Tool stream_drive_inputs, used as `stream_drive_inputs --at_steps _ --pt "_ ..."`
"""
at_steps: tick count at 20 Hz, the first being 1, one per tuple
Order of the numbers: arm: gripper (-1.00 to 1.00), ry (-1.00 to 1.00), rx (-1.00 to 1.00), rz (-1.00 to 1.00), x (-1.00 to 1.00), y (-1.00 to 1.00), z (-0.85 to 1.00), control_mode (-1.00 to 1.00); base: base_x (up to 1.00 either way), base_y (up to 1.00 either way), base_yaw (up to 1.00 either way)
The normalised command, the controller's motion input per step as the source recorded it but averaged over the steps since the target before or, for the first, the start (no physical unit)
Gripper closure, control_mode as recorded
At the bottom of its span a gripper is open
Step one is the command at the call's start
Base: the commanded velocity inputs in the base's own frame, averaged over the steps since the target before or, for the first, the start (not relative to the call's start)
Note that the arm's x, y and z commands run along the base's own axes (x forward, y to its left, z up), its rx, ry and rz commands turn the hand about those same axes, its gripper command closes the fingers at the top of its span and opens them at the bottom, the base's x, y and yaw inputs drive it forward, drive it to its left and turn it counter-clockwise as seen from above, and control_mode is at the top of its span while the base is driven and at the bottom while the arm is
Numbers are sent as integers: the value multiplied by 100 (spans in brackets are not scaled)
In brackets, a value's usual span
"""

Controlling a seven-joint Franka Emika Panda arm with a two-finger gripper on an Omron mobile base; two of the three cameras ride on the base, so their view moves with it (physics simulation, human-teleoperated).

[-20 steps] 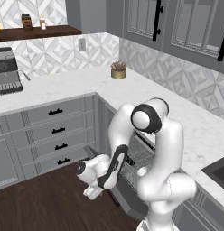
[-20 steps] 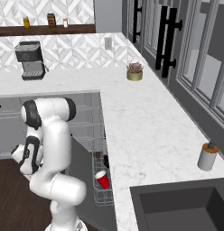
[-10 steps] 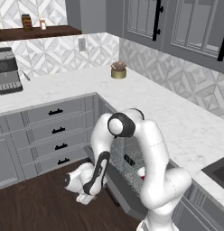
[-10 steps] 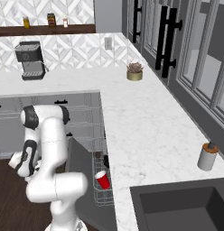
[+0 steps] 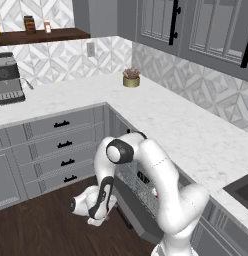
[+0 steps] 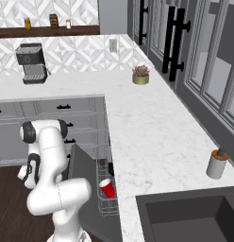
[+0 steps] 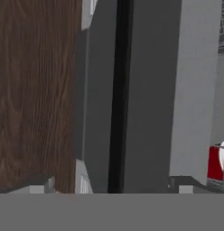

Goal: Pick up the cup and bowl from the counter, place them in the dishwasher, and close the dishwasher door.

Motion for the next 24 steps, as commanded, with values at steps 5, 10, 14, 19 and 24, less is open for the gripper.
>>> stream_drive_inputs --at_steps 5,10,14,19,24 --pt "-100 4 -19 -1 38 -39 -52 -100 0 0 0" --pt "-100 8 -26 -3 42 -29 -61 -100 0 0 0" --pt "-100 0 -15 -1 11 -94 -23 -100 0 0 0" --pt "-100 0 -10 0 10 -100 -1 -100 0 0 0" --pt "-100 0 -3 -1 0 -100 30 -100 0 0 0"
